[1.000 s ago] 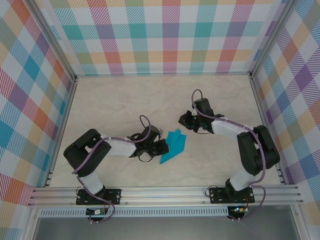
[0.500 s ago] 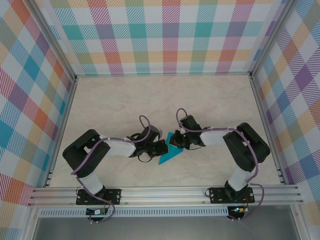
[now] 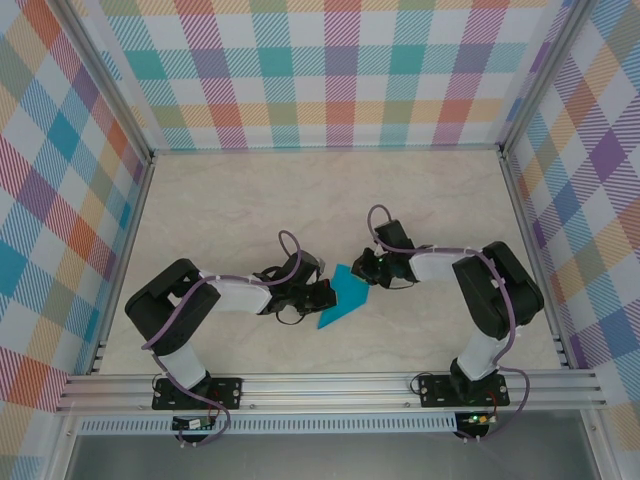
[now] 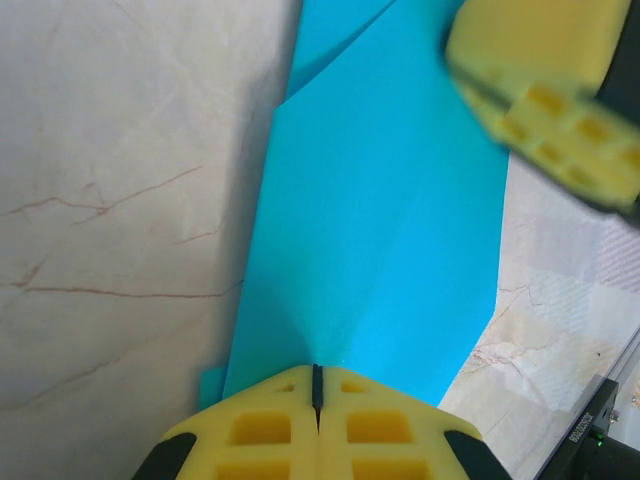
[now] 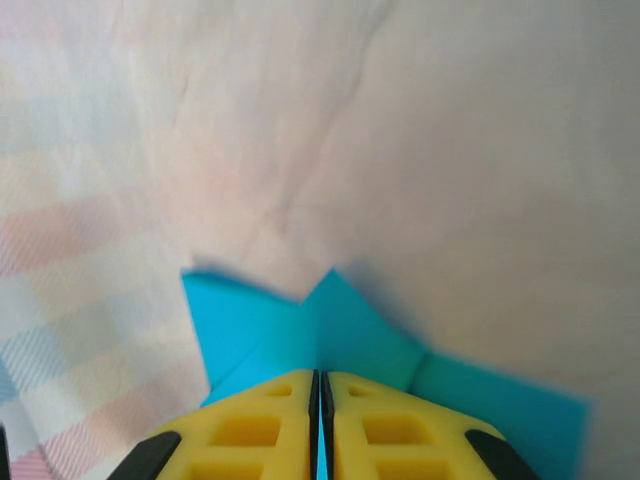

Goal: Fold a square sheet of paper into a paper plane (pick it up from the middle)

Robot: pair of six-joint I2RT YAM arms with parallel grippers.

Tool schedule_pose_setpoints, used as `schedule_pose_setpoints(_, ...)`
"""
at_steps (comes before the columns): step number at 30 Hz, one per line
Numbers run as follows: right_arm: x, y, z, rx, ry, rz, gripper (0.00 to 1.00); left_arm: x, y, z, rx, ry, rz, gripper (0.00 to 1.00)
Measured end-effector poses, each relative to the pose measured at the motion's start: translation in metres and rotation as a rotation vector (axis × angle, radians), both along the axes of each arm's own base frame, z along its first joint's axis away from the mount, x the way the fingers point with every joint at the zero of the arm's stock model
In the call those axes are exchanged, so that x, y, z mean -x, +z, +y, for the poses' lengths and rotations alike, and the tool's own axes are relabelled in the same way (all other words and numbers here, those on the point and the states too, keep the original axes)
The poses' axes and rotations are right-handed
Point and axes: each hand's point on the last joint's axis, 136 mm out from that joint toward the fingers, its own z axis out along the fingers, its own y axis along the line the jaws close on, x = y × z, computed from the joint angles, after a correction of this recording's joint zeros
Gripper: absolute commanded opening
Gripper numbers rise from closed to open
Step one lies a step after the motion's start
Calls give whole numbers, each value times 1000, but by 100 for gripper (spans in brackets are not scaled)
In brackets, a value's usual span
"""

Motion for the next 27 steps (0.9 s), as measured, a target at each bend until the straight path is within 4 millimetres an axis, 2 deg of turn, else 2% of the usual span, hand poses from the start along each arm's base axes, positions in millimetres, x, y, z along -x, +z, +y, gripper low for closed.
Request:
schedule_pose_setpoints(5,-22,2,-26,57,-75,-23,13,0,0,0,0,0,0,3)
schedule_pose_setpoints(9,-23,14,-25,47,-69,-43,14,0,0,0,0,0,0,3)
schedule_pose_setpoints(13,-21,43,-12,-16,-34,-95,16,0,0,0,0,0,0,3)
schedule_pose_setpoints(15,-16,58,0,-52,4,-123,16,0,0,0,0,0,0,3)
schedule_pose_setpoints(17,-7,63,14,-75,50,-129,15,0,0,0,0,0,0,4)
schedule_pose_setpoints(23,22,53,47,-96,160,-86,15,1,0,1,-6,1,3,4)
schedule_pose_setpoints(27,32,35,56,-81,192,-43,13,2,0,3,-12,1,9,4)
